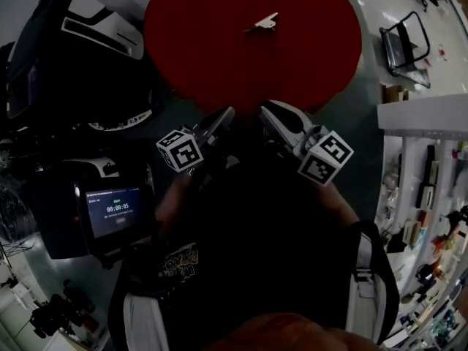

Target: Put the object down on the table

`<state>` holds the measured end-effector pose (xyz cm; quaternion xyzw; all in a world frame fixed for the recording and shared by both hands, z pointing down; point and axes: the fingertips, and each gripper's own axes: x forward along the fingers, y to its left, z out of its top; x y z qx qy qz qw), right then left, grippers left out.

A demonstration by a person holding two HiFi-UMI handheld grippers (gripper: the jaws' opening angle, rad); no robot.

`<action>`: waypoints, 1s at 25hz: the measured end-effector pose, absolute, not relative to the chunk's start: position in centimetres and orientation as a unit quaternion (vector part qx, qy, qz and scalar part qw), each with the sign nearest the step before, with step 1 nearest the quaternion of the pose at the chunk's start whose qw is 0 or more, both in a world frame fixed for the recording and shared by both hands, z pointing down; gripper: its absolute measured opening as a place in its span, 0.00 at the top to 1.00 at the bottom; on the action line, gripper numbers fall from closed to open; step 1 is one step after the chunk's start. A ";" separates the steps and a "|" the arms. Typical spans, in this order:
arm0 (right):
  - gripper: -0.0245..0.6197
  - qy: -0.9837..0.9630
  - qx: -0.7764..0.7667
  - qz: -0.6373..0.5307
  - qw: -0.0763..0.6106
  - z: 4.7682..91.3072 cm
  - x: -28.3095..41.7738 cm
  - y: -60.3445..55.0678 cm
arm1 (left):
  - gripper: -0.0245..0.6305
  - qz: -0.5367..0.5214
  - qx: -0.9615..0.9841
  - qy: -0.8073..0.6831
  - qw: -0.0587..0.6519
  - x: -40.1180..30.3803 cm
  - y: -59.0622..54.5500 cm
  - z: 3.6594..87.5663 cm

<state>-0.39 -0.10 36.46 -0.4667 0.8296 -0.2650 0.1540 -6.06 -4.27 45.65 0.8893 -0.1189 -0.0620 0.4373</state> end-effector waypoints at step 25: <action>0.96 0.842 -0.460 -0.245 0.137 35.8 -2.0 1.4 | 0.94 -0.062 0.895 -0.101 0.430 -6.0 -2.9 44.9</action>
